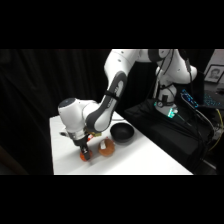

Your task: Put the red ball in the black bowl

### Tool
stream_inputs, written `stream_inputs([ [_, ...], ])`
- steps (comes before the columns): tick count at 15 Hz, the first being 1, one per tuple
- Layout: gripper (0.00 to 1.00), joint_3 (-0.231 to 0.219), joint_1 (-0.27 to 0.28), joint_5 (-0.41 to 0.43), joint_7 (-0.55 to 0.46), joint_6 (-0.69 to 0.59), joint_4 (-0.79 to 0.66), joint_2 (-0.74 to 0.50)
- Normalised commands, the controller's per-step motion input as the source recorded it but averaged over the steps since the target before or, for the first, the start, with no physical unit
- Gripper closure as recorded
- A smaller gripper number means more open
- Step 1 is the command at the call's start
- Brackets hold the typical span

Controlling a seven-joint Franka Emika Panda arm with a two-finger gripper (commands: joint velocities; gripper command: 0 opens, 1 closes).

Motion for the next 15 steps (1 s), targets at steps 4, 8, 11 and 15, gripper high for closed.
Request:
stream_inputs([
  [4,0.77,-0.092,0.073,-0.011,0.07,0.04,-0.01,-0.1],
  [8,1.0,-0.097,0.105,-0.068,0.08,-0.07,-0.1,-0.23],
  [11,0.96,-0.09,0.118,-0.096,0.09,-0.18,-0.12,-0.29],
  [15,0.96,-0.081,0.099,-0.116,0.1,-0.24,-0.21,-0.39],
])
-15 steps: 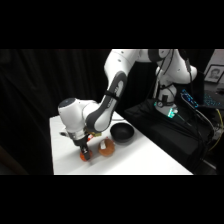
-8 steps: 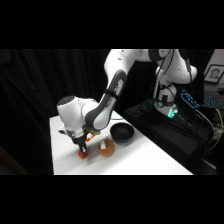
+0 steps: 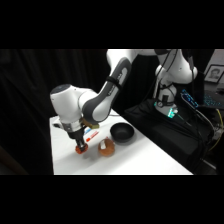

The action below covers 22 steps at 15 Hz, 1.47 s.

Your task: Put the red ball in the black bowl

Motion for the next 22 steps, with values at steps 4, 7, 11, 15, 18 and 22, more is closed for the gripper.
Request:
stream_inputs([
  [4,0.95,-0.037,0.028,-0.079,0.04,-0.16,-0.34,-0.44],
  [7,0.96,-0.016,-0.004,-0.056,0.02,-0.03,-0.51,-0.51],
  [11,0.96,0.002,-0.015,-0.039,0.01,0.08,-0.65,-0.58],
  [15,0.96,0.02,-0.01,-0.023,0.02,0.18,-0.71,-0.6],
  [18,0.96,0.008,-0.03,-0.009,0.05,0.26,-0.69,-0.55],
  [22,0.96,-0.008,-0.043,-0.007,0.08,0.36,-0.65,-0.48],
])
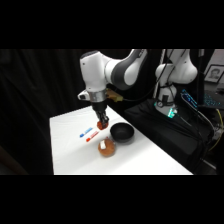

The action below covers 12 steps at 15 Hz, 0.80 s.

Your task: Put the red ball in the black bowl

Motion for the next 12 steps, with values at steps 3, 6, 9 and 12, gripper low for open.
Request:
stream_inputs([
  [3,0.96,-0.013,-0.048,-0.016,0.08,0.34,-0.59,-0.43],
  [6,0.96,-0.005,-0.045,0.01,0.06,0.31,-0.5,-0.38],
  [9,0.96,0.01,-0.024,0.021,0.06,0.27,-0.44,-0.33],
  [12,0.96,0.014,-0.028,0.056,0.03,0.28,-0.36,-0.24],
])
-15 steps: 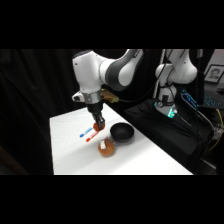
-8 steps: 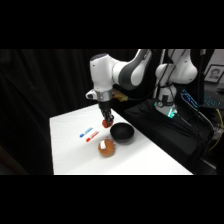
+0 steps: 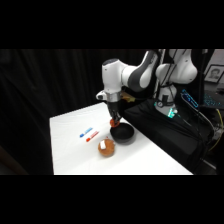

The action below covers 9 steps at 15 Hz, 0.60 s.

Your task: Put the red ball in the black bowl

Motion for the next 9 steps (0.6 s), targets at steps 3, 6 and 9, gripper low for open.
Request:
stream_inputs([
  [3,0.96,0.009,-0.031,0.046,0.05,0.31,-0.26,-0.11],
  [6,0.92,0.019,-0.05,0.182,-0.07,0.25,-0.17,-0.02],
  [9,0.59,0.022,-0.05,0.161,-0.08,0.23,-0.1,0.02],
])
